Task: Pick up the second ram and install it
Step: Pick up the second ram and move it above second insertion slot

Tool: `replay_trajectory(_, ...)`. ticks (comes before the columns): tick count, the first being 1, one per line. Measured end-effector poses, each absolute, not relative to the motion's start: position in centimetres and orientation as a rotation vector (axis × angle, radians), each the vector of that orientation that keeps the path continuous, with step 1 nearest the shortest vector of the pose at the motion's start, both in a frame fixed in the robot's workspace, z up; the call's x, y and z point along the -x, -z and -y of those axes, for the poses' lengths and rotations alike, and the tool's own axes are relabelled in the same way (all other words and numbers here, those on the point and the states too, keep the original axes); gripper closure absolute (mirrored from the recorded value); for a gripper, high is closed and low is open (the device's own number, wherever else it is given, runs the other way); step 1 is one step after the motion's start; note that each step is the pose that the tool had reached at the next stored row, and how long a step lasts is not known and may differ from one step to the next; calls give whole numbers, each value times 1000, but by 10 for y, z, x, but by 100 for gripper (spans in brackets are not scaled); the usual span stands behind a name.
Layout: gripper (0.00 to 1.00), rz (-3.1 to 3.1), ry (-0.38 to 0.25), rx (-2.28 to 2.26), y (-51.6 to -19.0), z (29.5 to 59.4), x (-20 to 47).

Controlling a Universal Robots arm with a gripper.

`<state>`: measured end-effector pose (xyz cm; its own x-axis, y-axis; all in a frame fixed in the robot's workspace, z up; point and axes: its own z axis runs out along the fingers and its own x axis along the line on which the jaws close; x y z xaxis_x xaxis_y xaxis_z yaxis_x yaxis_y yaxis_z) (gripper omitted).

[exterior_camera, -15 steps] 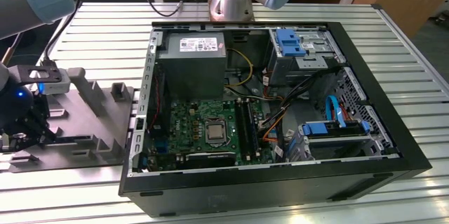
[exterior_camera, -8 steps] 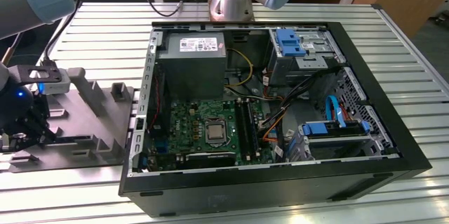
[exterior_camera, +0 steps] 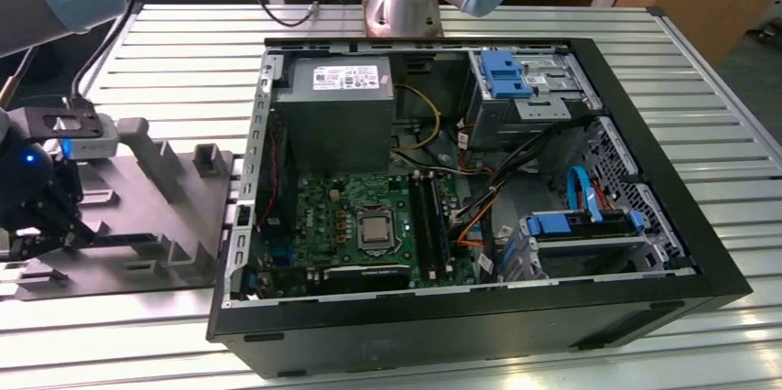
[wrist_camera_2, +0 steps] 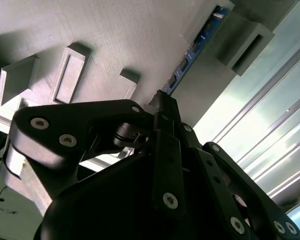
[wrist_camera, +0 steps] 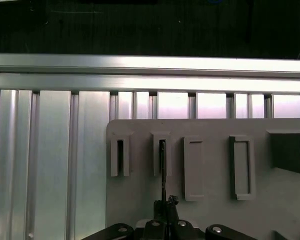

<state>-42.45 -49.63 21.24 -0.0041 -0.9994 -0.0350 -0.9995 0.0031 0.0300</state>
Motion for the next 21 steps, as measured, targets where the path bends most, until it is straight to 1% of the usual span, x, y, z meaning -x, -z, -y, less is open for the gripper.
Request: replay_trajectory(21, 89, -2222, -72, 2214, -265, 496, 424)
